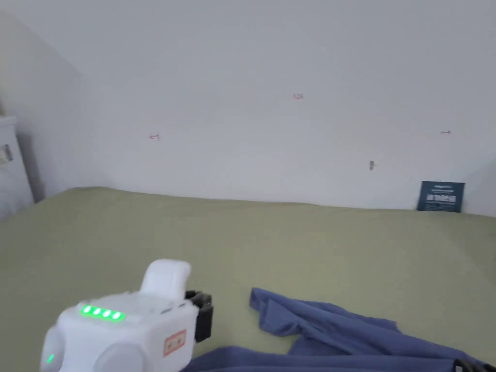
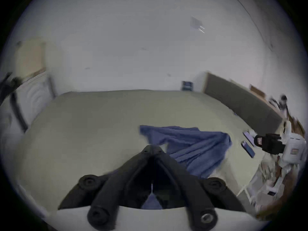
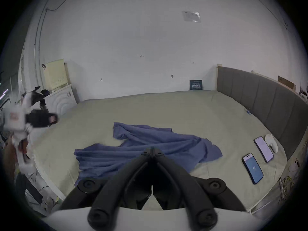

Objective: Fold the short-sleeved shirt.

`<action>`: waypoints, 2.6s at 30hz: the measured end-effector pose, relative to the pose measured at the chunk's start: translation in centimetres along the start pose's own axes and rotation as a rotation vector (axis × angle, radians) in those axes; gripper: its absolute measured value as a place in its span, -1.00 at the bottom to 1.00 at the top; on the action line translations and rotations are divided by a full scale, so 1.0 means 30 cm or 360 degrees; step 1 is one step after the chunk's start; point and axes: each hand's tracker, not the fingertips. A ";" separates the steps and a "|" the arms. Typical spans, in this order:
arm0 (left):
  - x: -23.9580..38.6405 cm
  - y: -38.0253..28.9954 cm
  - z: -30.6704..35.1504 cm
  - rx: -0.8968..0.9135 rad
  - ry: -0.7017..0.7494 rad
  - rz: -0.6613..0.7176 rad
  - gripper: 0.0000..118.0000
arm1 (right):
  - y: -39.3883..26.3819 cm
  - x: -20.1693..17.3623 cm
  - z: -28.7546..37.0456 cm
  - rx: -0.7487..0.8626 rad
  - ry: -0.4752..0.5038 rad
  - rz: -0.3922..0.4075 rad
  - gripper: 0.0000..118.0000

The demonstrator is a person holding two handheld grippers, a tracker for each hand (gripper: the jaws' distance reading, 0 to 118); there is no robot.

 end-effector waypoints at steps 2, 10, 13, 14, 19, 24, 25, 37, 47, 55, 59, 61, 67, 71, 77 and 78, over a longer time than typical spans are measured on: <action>-0.056 -0.077 0.101 0.0032 0.0071 0.0145 -1.00 | 0.007 -0.022 -0.011 -0.0004 0.0010 0.0015 -0.98; -0.113 -0.242 0.222 0.0068 0.0211 0.0273 -1.00 | -0.026 -0.073 -0.020 -0.0063 0.0056 0.0072 -0.98; -0.126 -0.219 0.172 -0.0015 0.0245 0.0273 -1.00 | -0.031 -0.076 -0.018 -0.0084 0.0053 0.0082 -0.98; -0.134 -0.207 0.154 -0.0038 0.0263 0.0255 -1.00 | -0.032 -0.073 -0.020 -0.0087 0.0049 0.0080 -0.98; -0.208 -0.125 -0.040 -0.0231 0.0154 0.0207 -1.00 | -0.042 -0.031 -0.061 -0.0114 0.0024 0.0093 -0.98; -0.309 -0.049 -0.340 -0.0692 0.0022 0.0215 -1.00 | -0.065 0.014 -0.127 -0.0185 -0.0002 0.0110 -0.98; -0.315 -0.036 -0.400 -0.0803 -0.0010 0.0209 -0.89 | -0.072 0.021 -0.139 -0.0201 -0.0006 0.0116 -0.98; -0.294 -0.160 -0.811 -0.1275 0.0231 0.0354 0.56 | -0.171 0.068 -0.189 -0.0361 0.0011 0.0095 -0.98; -0.293 -0.132 -0.771 -0.1079 0.0148 0.0437 -0.92 | -0.179 0.108 -0.181 -0.0377 -0.0009 0.0053 -0.98; -0.240 -0.153 -0.740 -0.1075 0.0100 0.0384 -0.92 | -0.002 0.382 -0.296 -0.0296 -0.0151 -0.0016 -0.66; -0.228 -0.159 -0.735 -0.1085 0.0088 0.0368 -0.92 | 0.082 0.531 -0.476 -0.0465 -0.0055 0.0078 0.40; -0.222 -0.162 -0.732 -0.1099 0.0068 0.0361 -0.92 | 0.112 0.559 -0.557 -0.0633 -0.0057 0.0113 0.40; -0.226 -0.165 -0.747 -0.1096 0.0060 0.0343 -0.92 | 0.086 0.576 -0.752 -0.0932 -0.0084 0.0134 0.40; -0.234 -0.168 -0.756 -0.1100 0.0040 0.0339 -0.92 | 0.041 0.609 -0.852 -0.1011 -0.0174 -0.0045 0.40; -0.235 -0.150 -0.755 -0.1110 0.0037 0.0353 -0.92 | 0.016 0.583 -0.852 -0.1096 -0.0135 -0.0196 -0.88; -0.229 -0.142 -0.751 -0.1106 0.0033 0.0325 -0.92 | 0.027 0.561 -0.844 -0.1056 -0.0175 -0.0139 -0.88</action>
